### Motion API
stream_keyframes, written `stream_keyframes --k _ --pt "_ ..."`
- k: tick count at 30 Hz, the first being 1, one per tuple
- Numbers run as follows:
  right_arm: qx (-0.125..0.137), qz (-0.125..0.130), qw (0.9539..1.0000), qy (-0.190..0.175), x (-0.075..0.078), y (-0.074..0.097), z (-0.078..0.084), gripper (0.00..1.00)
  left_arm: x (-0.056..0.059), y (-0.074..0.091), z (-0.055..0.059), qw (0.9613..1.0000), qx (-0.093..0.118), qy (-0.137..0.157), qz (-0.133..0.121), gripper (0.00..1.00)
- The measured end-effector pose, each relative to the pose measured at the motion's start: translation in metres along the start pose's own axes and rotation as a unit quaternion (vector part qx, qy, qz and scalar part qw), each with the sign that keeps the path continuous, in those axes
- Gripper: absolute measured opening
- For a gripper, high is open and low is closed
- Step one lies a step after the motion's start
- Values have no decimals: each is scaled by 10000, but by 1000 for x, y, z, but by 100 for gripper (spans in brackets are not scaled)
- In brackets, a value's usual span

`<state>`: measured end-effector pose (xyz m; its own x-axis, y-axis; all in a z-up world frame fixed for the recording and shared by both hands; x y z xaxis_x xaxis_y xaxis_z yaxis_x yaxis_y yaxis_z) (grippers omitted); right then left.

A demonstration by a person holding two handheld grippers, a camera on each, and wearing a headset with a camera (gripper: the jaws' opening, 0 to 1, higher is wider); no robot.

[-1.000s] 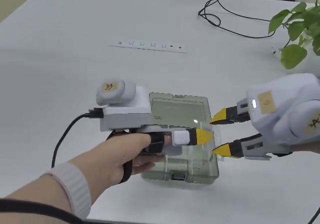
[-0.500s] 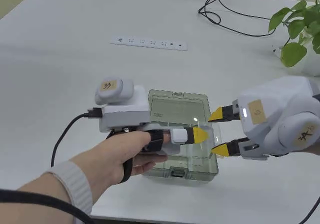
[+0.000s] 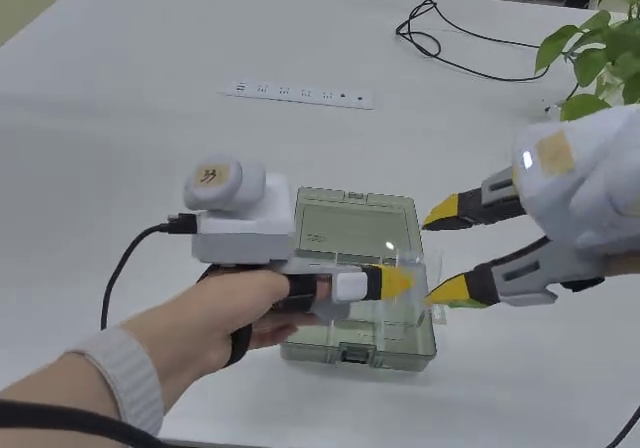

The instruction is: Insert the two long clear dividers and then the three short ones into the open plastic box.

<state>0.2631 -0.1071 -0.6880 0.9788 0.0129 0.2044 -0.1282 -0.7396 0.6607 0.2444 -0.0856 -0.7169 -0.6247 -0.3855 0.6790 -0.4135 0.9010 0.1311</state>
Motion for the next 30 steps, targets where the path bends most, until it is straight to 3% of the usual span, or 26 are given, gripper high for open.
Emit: stream_keyframes --k 2,5,8,12,15,18,22,30 --pt "76 -147 9994 -302 -2 3 -3 36 3 2 3 9992 -154 -360 108 0" --pt "109 -305 9985 -440 2 4 -1 28 7 3 2 9967 -260 -692 341 0" --pt "62 -511 9971 -565 -5 4 -1 24 8 5 4 9937 -395 -937 475 0" --pt "37 -897 9928 -789 -18 4 -5 21 12 7 5 9872 -483 -1362 676 0" --pt "-59 -1074 9908 -822 -24 3 -3 20 14 10 10 9787 -652 -1763 825 0" --pt "-160 -1273 9873 -936 -30 2 -2 18 16 11 10 9771 -625 -1829 889 0" --pt "-224 -1347 9859 -966 -33 -2 -2 14 20 12 10 9710 -653 -2060 1022 0" --pt "-290 -1611 9819 -952 -46 -6 -6 9 23 13 13 9660 -694 -2227 1119 0"
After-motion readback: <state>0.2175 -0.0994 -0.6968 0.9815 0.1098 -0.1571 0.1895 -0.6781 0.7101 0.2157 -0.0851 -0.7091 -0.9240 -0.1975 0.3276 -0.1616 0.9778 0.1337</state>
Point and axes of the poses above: the centre of the closed fingertips' face, and the gripper's own axes: y roughly backward along the fingers, x roughly to its right, z roughly out of its underside, the point moved 1 cm from there along y, roughly backward along the fingers, and after that the axes turned 11 degrees about x, right-handed, at the moved point
